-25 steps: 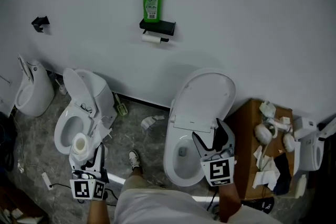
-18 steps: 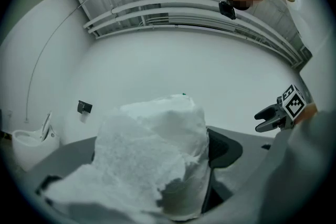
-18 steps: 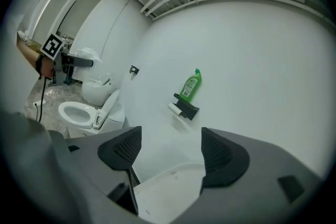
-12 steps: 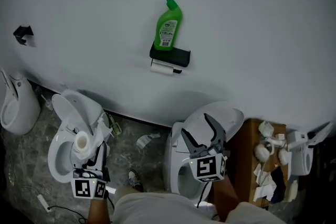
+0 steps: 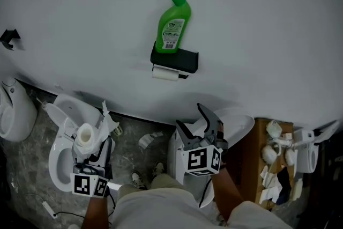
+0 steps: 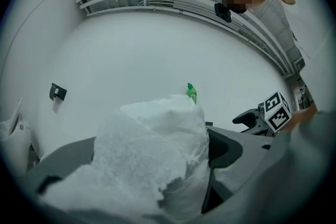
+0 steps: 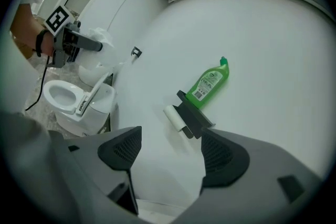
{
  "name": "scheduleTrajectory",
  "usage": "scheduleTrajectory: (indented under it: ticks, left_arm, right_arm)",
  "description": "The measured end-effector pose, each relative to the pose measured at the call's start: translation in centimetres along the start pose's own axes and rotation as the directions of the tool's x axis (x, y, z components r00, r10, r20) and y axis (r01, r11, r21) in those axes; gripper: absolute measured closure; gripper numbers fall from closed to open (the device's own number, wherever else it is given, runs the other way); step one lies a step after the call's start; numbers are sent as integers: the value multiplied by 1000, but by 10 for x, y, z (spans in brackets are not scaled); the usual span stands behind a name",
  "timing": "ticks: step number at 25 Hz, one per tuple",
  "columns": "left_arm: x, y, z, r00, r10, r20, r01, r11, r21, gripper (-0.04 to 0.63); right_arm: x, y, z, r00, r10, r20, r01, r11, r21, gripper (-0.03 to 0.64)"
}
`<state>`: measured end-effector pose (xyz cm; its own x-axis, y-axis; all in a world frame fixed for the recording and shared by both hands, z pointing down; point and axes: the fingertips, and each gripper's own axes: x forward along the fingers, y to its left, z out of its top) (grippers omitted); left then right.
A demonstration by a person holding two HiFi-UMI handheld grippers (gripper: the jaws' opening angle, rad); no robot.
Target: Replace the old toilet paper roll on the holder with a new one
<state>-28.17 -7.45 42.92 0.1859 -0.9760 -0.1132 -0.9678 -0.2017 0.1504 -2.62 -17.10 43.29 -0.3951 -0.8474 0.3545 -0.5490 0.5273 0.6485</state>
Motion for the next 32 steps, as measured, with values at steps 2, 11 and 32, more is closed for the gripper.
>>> scheduleTrajectory:
  ticks: [2,11,32]
  left_arm:
    - [14,1,6,1000,15,15,-16,1000,2,239]
    - [45,10,22,998,54,33,-55,998,26,239]
    - [41,39,-5,997,82,12,-81,996,-48,239]
  right_arm:
    - [20,-3,-7,1000,5,-25,-5,1000,-9,290]
    - [101,-3,-8,998,38,-48,-45,987,-157,290]
    - [193,4,1,993,-33,-110,-8,934,-358,290]
